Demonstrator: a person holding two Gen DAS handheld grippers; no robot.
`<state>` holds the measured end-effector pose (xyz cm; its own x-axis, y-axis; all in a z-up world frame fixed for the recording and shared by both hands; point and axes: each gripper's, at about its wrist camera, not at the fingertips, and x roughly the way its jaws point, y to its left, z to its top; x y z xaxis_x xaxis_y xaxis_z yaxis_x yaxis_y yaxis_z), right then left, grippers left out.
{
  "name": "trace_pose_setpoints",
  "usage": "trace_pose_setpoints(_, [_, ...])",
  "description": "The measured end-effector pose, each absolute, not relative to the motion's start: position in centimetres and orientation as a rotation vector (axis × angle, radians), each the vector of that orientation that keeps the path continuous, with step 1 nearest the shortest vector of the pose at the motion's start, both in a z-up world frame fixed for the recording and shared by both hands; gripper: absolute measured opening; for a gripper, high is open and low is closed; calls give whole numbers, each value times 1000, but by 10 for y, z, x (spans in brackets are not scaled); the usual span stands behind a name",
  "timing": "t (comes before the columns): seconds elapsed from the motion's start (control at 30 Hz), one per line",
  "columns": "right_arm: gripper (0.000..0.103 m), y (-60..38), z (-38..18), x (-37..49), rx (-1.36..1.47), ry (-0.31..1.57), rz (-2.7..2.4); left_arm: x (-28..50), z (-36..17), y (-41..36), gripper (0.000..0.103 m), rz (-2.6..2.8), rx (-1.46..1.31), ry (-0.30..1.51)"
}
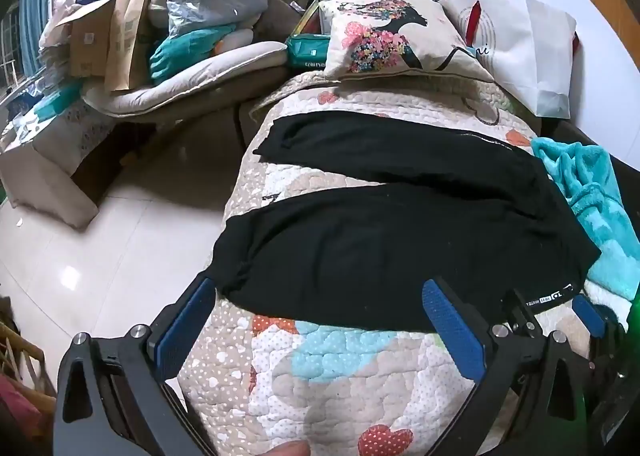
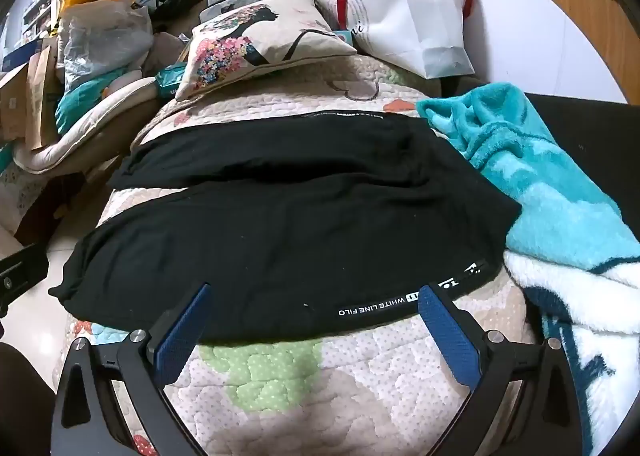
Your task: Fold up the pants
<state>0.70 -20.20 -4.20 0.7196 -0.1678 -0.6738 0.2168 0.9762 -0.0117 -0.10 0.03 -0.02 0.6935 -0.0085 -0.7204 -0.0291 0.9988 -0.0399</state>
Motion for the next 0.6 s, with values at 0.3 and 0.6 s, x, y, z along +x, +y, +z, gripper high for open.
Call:
trace_pose_setpoints(0.3, [103, -202, -41, 7, 71, 744, -214, 3, -9, -3, 103, 8, -48, 830])
trace_pose_setpoints(0.6, [103, -198, -46, 8, 70, 750, -205, 0, -11, 0, 103, 2, -51, 828])
